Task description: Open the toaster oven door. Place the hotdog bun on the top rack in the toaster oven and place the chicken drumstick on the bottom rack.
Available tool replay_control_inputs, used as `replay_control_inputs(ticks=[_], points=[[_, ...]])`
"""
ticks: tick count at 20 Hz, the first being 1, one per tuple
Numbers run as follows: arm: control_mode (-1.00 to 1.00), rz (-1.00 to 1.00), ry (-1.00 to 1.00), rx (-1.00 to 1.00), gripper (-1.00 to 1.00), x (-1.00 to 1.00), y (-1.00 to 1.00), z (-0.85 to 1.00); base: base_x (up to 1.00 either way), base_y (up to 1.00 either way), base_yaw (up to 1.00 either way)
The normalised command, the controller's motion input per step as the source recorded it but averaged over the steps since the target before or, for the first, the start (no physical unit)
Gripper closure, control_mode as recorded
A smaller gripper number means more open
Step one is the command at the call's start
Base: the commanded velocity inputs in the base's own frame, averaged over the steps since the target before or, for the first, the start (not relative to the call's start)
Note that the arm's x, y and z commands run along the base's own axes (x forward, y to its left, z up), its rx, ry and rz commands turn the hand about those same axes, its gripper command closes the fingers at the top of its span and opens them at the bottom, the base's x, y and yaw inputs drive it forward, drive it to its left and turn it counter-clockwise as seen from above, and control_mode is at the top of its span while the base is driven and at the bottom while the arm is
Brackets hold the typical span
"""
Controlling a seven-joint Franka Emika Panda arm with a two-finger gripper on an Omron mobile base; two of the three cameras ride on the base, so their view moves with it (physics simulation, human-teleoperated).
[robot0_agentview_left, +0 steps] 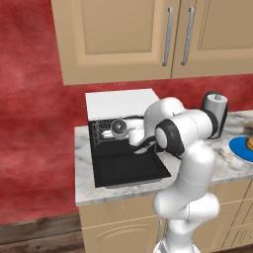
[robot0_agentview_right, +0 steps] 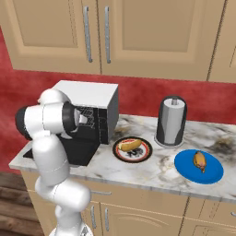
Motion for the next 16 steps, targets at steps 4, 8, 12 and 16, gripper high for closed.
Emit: replay_control_inputs(ticks=[4, 8, 12, 16], points=[[-1.00, 0.00, 0.00, 0.00, -1.00, 0.42, 0.13, -0.10, 0.00, 0.00, 0.00], [-1.00, 0.00, 0.07, -0.01, -1.00, 0.41, 0.01, -0.56, 0.00, 0.00, 0.00], [-1.00, 0.00, 0.18, -0.02, -1.00, 0.35, 0.00, -0.79, 0.00, 0.00, 0.00], [-1.00, 0.00, 0.28, -0.02, -1.00, 0.11, 0.00, -0.81, 0.00, 0.00, 0.00]])
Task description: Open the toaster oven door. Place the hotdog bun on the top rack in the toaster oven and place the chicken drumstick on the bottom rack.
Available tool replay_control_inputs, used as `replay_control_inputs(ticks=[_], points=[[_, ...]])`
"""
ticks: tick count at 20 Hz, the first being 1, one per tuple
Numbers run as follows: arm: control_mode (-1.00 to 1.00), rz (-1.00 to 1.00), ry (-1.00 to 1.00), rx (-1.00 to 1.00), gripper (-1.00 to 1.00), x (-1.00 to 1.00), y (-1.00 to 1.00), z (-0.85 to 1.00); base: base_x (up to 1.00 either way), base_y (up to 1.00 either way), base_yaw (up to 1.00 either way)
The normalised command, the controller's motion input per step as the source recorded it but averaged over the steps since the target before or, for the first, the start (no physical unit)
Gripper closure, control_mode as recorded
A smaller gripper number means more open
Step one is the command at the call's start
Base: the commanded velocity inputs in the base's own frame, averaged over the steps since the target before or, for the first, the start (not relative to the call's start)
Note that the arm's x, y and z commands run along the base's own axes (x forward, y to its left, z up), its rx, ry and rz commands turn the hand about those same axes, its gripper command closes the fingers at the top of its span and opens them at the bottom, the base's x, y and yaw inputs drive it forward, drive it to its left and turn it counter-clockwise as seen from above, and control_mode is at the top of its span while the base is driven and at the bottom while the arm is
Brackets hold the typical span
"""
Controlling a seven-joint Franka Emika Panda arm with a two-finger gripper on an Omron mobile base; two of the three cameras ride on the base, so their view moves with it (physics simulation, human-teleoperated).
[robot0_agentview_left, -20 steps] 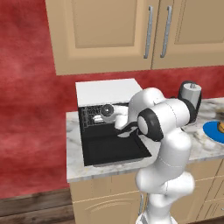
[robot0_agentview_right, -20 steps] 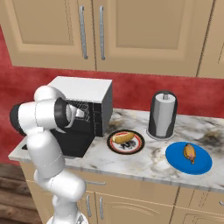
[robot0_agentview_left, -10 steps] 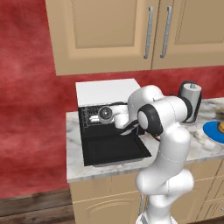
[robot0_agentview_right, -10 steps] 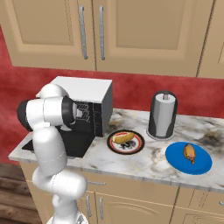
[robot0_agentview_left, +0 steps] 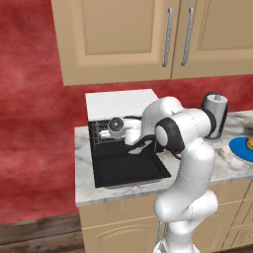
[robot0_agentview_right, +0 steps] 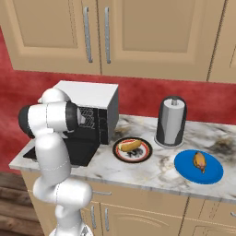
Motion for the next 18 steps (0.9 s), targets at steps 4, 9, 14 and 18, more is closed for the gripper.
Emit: replay_control_inputs(ticks=[4, 9, 14, 18], points=[[-1.00, -0.02, 0.51, -0.06, -1.00, -0.04, 0.00, -0.90, 0.00, 0.00, 0.00], [-1.00, -0.01, 0.56, -0.08, -1.00, -0.33, 0.00, -0.88, 0.00, 0.00, 0.00], [-1.00, -0.02, 0.54, -0.05, -1.00, -0.95, 0.00, -0.48, 0.00, 0.00, 0.00], [-1.00, -0.03, 0.53, -0.03, -1.00, -1.00, 0.00, -0.34, 0.00, 0.00, 0.00]])
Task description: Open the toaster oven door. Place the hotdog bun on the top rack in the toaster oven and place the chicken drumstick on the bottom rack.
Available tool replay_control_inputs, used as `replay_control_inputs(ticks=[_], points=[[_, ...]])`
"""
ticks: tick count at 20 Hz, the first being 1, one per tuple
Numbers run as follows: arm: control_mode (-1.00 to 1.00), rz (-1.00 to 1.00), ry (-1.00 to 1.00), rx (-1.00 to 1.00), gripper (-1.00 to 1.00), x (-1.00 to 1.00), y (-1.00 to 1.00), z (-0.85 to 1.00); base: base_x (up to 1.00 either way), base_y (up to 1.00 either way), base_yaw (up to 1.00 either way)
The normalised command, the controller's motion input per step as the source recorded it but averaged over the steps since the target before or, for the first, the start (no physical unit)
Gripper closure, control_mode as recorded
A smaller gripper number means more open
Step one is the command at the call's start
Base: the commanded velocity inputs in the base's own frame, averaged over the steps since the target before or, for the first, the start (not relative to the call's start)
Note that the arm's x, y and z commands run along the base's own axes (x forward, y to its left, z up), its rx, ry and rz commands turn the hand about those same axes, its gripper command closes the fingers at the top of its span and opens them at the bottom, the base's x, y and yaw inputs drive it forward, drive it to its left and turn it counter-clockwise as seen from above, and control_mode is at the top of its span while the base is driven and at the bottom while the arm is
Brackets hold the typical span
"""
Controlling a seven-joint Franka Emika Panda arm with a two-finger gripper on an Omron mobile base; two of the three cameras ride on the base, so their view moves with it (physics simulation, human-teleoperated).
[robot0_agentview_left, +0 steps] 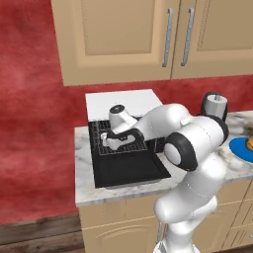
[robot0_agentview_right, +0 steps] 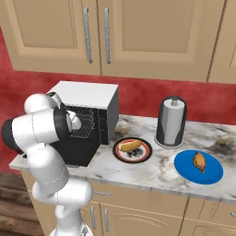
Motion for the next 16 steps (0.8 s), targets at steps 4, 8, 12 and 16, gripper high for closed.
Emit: replay_control_inputs(ticks=[4, 8, 12, 16], points=[[-1.00, -0.02, 0.52, -0.02, -1.00, -1.00, 0.00, -0.41, 0.00, 0.00, 0.00], [-1.00, -0.01, 0.40, -0.03, -1.00, -1.00, 0.00, -0.31, 0.00, 0.00, 0.00], [-1.00, -0.02, 0.05, 0.00, -1.00, -1.00, -0.02, 0.15, 0.00, 0.00, 0.00], [-1.00, -0.02, -0.10, 0.00, -1.00, -0.99, -0.24, 0.69, 0.00, 0.00, 0.00]])
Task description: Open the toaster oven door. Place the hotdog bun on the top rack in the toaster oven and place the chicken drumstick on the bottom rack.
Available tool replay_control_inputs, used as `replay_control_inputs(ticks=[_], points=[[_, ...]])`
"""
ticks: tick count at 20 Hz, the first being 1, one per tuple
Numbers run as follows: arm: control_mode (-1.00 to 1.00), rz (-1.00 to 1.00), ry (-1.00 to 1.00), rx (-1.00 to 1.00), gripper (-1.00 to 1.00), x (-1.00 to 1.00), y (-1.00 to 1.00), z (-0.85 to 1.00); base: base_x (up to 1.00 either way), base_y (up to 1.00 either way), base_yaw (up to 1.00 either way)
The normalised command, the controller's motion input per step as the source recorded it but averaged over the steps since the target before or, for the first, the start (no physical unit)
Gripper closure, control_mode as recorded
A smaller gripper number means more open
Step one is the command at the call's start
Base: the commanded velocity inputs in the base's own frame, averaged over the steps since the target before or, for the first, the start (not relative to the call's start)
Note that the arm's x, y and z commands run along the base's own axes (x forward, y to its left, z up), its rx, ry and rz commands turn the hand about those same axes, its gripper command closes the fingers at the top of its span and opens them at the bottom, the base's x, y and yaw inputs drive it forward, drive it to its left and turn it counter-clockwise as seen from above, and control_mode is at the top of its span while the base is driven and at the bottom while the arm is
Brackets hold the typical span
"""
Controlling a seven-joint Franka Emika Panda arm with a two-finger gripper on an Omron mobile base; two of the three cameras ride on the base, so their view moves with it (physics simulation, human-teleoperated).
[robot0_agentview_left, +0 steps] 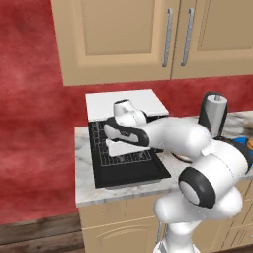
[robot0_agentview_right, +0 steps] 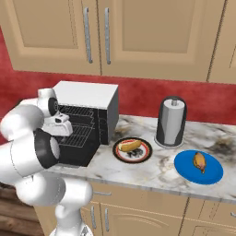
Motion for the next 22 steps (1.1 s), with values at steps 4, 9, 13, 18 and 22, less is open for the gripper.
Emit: replay_control_inputs(ticks=[4, 9, 13, 18, 22], points=[[-1.00, -0.03, -0.21, 0.00, -1.00, -0.71, -0.49, 0.92, 0.00, 0.00, 0.00], [-1.00, -0.01, -0.08, 0.00, -1.00, -0.38, -0.87, 0.74, 0.00, 0.00, 0.00], [-1.00, 0.02, 0.00, -0.07, -1.00, -0.51, -0.99, 0.20, 0.00, 0.00, 0.00], [-1.00, 0.02, 0.00, -0.14, -1.00, -0.63, -0.90, 0.11, 0.00, 0.00, 0.00], [-1.00, 0.00, 0.01, -0.09, -1.00, -0.50, -0.86, 0.33, 0.00, 0.00, 0.00]])
